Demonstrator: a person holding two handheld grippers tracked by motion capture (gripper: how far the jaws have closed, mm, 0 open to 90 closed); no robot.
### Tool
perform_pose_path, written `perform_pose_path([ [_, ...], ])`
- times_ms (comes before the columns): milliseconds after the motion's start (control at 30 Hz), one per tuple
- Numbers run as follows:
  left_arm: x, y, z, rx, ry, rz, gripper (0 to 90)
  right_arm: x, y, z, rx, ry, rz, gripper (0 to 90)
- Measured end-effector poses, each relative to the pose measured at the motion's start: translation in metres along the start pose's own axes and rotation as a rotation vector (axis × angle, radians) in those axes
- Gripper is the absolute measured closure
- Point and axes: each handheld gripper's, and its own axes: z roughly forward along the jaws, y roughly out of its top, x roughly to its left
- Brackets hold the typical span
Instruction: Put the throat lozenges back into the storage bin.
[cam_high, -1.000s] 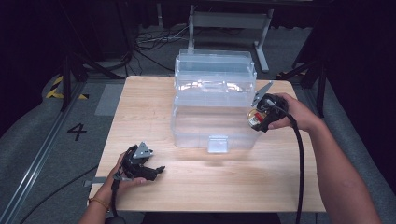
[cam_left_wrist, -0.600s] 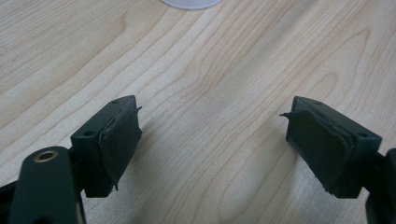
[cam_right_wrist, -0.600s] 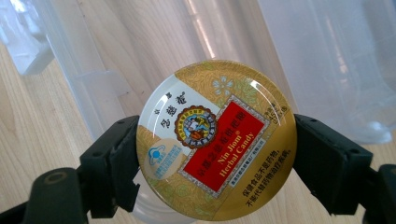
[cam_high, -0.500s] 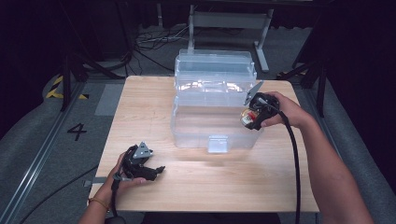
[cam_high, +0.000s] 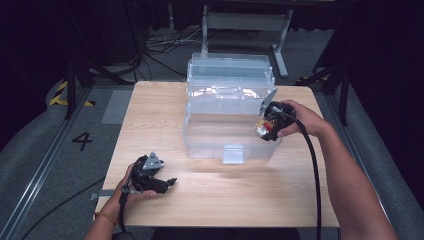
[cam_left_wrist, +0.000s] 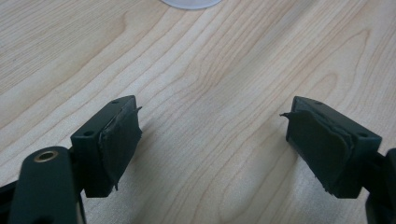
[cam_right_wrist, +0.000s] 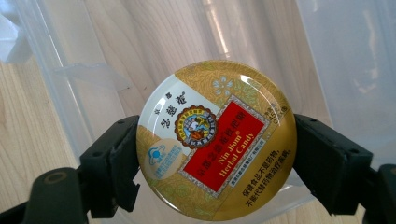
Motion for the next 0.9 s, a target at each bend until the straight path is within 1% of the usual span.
perform_pose_path([
  [33, 0.0, 0.0, 0.0, 0.0, 0.0, 0.0, 18.0, 0.001, 0.0, 0.001, 0.006, 0.006, -0.002, 20.2],
  [67, 0.0, 0.0, 0.0, 0.0, 0.0, 0.0, 18.0, 0.001, 0.0, 0.003, 0.013, 0.012, -0.015, 20.2],
  [200, 0.0, 0.0, 0.0, 0.0, 0.0, 0.0, 18.1, 0.001, 0.001, 0.007, 0.038, 0.001, -0.037, 20.2],
  [300, 0.0, 0.0, 0.0, 0.0, 0.0, 0.001, 18.1, 0.001, 0.0, 0.008, 0.043, 0.004, -0.038, 20.2],
  [400, 0.0, 0.0, 0.0, 0.0, 0.002, -0.002, 18.1, -0.001, -0.002, 0.009, 0.06, -0.001, -0.043, 20.2],
  [467, 0.0, 0.0, 0.0, 0.0, 0.003, -0.001, 18.1, -0.001, -0.003, 0.01, 0.065, 0.009, -0.041, 20.2],
  [500, 0.0, 0.0, 0.0, 0.001, 0.0, 0.0, 18.1, 0.0, -0.003, 0.011, 0.065, 0.009, -0.047, 20.2],
  [733, 0.0, 0.0, 0.0, 0.001, 0.002, 0.0, 18.1, -0.001, -0.003, 0.012, 0.054, 0.006, -0.047, 20.0],
  [767, 0.0, 0.0, 0.0, 0.001, 0.0, 0.0, 18.1, -0.001, -0.003, 0.012, 0.051, 0.004, -0.041, 19.8],
  [800, 0.0, 0.0, 0.0, 0.0, 0.002, -0.001, 18.1, -0.001, -0.003, 0.012, 0.053, 0.008, -0.021, 19.3],
  [900, 0.0, 0.0, 0.0, 0.001, 0.001, 0.0, 18.1, -0.002, -0.003, 0.012, 0.033, 0.005, -0.018, 18.7],
])
